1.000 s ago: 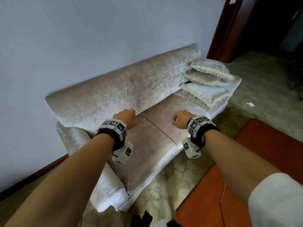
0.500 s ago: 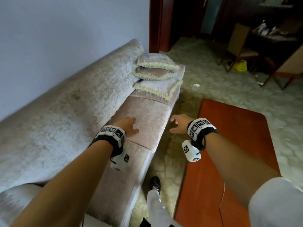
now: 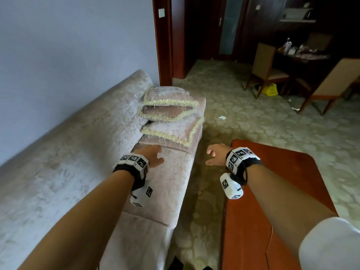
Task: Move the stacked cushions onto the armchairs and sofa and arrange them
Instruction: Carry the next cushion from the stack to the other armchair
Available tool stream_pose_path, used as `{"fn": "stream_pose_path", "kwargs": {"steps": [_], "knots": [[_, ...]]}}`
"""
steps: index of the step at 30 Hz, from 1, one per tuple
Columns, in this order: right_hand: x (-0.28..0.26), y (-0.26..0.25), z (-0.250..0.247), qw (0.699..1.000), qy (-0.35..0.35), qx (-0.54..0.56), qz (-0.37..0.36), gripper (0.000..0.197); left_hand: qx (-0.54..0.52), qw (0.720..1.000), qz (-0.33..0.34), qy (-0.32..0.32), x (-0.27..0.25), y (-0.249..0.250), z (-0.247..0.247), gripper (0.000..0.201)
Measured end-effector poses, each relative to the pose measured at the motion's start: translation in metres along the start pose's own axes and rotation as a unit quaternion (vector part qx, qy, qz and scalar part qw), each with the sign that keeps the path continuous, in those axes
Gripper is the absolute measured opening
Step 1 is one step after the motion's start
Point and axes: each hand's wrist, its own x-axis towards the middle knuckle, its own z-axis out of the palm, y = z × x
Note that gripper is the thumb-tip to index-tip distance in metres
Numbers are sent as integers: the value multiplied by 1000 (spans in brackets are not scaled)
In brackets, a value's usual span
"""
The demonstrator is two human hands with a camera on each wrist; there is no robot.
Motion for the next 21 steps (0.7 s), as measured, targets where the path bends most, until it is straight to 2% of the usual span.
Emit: {"fn": "stream_pose_path", "kwargs": {"steps": [2,10,15,18,21], "knots": [[24,12,-15,1000,15,-6,1,48,-2,1000,10,5,27,11,-9,46],[104,49,-47,999,5,31,15,29,13,999,49,-12,140,41,-36,42],[169,88,-72,998,15,48,21,27,11,997,70,-11,243,63,-40,37],[211,117,-99,997,-4,48,59,28,6,995,89,-43,308,78,-50,34],[252,140,-138,995,-9,40,95,29,-1,993,117,-36,377,85,-73,33]]}}
